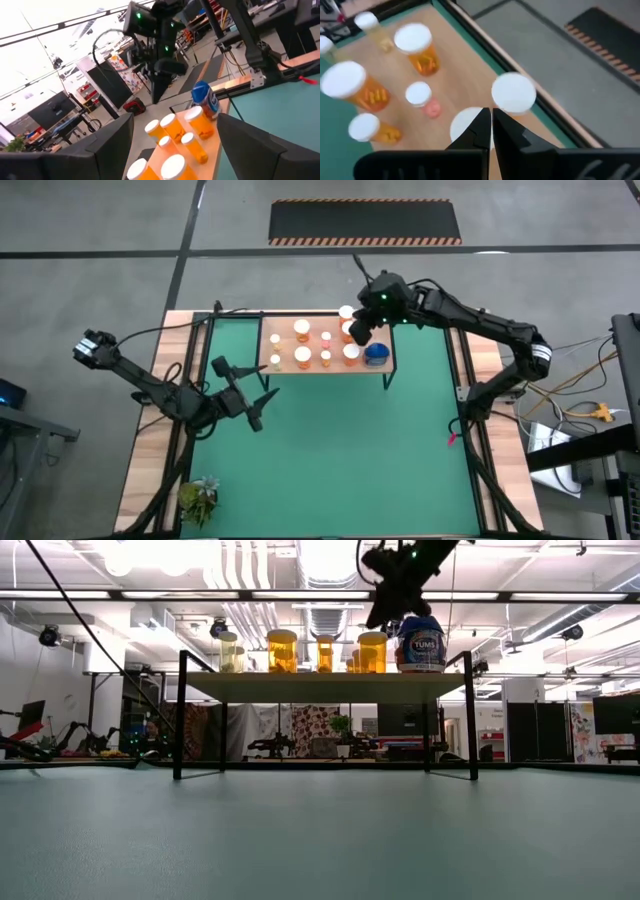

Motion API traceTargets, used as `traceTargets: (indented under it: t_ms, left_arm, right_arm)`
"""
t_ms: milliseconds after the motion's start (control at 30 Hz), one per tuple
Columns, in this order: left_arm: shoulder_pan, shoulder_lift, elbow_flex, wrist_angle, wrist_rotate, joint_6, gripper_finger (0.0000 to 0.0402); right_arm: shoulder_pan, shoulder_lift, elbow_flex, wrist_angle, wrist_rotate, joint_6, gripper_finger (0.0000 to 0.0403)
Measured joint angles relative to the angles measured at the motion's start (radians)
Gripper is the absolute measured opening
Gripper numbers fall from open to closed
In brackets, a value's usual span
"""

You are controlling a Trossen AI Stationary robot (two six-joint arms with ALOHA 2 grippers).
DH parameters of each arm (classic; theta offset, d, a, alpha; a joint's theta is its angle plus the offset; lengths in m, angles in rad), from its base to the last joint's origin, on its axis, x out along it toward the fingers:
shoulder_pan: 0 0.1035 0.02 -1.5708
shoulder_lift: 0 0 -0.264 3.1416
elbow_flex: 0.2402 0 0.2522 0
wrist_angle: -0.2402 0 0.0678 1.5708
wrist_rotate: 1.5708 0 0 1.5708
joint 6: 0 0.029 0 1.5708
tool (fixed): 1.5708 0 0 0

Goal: Pick and place medicine bottles onto shelf by color
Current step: Adjust the pill bottles

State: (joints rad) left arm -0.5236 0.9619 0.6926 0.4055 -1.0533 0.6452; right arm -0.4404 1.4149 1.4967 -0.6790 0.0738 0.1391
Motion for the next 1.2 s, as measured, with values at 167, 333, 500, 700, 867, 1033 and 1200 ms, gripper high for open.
traceTargets:
  t_ms: [167, 333, 500, 700, 867, 1033, 1200]
  left_arm:
    - [0.0, -0.007, -0.029, 0.004, -0.001, 0.008, 0.027]
    - [0.0, -0.011, -0.045, 0.004, -0.002, 0.004, 0.027]
    - [0.0, -0.01, -0.045, 0.005, -0.002, -0.003, 0.027]
    - [0.0, -0.01, -0.045, 0.005, -0.002, -0.004, 0.027]
    - [0.0, -0.01, -0.045, 0.005, -0.002, -0.004, 0.027]
    - [0.0, -0.01, -0.045, 0.005, -0.002, -0.005, 0.027]
    - [0.0, -0.01, -0.045, 0.005, -0.002, -0.006, 0.027]
  right_arm:
    - [0.001, 0.039, 0.005, -0.022, -0.077, 0.027, 0.0009]
    - [0.001, 0.071, 0.024, -0.075, -0.077, 0.026, 0.0009]
    - [0.002, 0.091, 0.033, -0.101, -0.075, 0.0, 0.0009]
    - [0.001, 0.1, 0.033, -0.1, -0.075, -0.01, 0.0009]
    - [0.002, 0.099, 0.033, -0.107, -0.1, -0.009, 0.0009]
    - [0.002, 0.099, 0.037, -0.108, -0.127, -0.011, 0.0009]
    - [0.002, 0.099, 0.084, -0.108, -0.127, -0.042, 0.0009]
